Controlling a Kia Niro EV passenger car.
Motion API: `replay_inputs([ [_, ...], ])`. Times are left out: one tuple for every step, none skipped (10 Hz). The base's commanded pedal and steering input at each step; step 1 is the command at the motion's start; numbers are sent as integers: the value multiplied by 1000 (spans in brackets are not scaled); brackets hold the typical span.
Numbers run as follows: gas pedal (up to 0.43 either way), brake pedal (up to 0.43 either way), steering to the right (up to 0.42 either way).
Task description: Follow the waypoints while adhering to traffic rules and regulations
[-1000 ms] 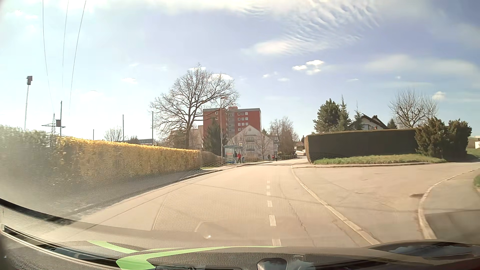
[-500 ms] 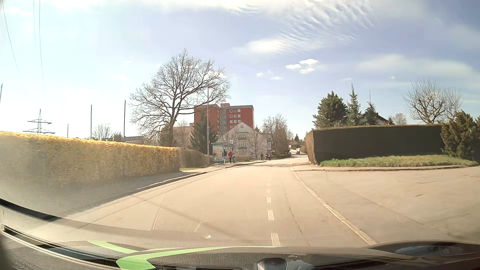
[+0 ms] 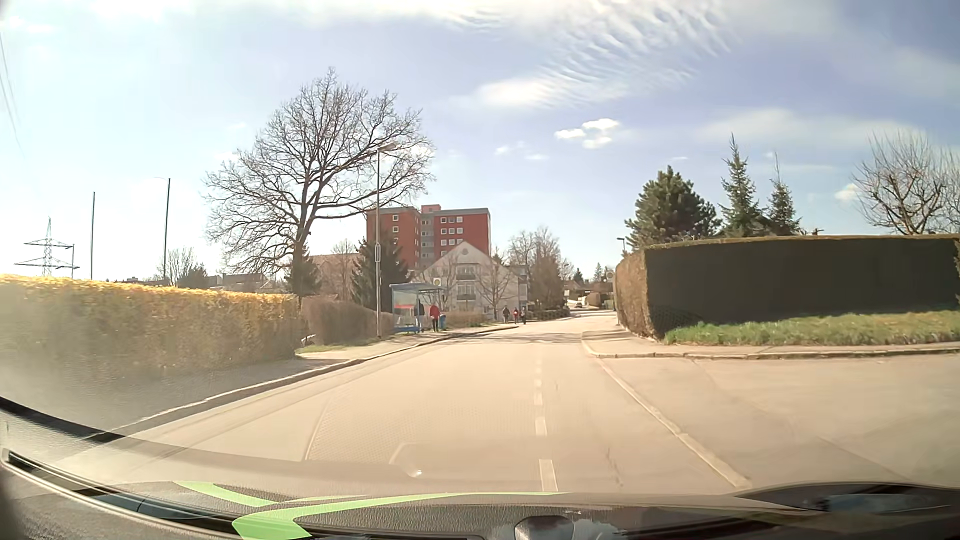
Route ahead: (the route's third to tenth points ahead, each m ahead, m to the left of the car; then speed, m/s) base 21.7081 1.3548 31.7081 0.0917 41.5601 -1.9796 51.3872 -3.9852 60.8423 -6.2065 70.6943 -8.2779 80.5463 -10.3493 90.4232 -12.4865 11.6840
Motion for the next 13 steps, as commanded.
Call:
replay_inputs([
  [240,0,19],
  [240,0,17],
  [228,0,17],
  [220,0,18],
  [220,0,18],
  [189,0,19],
  [169,0,20],
  [169,0,21],
  [169,0,23],
  [169,0,24],
  [169,0,24],
  [169,0,24],
  [169,0,25],
])
